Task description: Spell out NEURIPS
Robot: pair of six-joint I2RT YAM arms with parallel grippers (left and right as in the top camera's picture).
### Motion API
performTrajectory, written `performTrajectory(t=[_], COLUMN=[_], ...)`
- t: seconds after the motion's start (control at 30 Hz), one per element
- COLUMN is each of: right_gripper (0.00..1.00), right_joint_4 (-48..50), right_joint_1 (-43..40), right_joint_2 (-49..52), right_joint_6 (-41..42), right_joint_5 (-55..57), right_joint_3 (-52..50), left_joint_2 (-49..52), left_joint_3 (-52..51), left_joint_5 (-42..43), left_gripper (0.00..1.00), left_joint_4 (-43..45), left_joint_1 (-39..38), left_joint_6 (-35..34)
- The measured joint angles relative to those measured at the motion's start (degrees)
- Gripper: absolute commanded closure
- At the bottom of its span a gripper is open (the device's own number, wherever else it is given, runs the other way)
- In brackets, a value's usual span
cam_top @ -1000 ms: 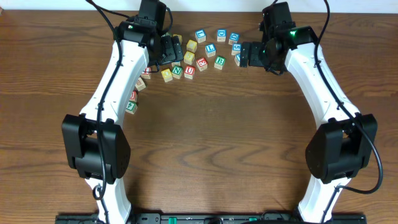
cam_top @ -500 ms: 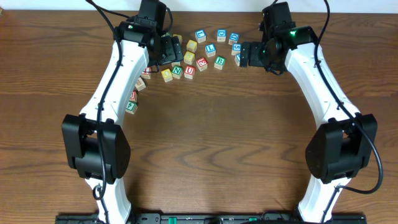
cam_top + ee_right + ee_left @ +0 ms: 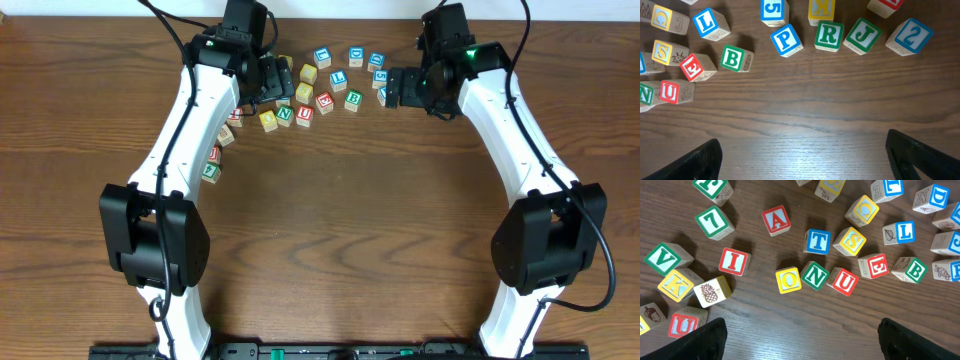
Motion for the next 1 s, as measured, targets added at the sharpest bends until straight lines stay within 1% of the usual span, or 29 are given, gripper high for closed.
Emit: performTrajectory(t=[0.4,0.6,0.77,1.0], right_gripper=[0.01,0.01,0.01,0.01], right_joint_4=[0.00,0.00,0.00,0.00], right_joint_1=[0.00,0.00,0.00,0.00], right_joint_2=[0.00,-0.02,0.00,0.00], right_joint_6=[0.00,0.00,0.00,0.00], right_joint_5=[0.00,0.00,0.00,0.00], right_joint_3=[0.00,0.00,0.00,0.00], left_joint_2=[0.00,0.00,0.00,0.87], left_joint_3=[0.00,0.00,-0.02,-0.02], left_joint_5=[0.00,0.02,0.00,0.00], left_gripper=[0.05,0.06,0.10,0.11], left_joint_4=[0.48,2.34,4.15,5.03], left_joint_1=[0.00,0.00,-0.02,-0.57], left_joint_6=[0.00,-0.11,-1.27,-1.51])
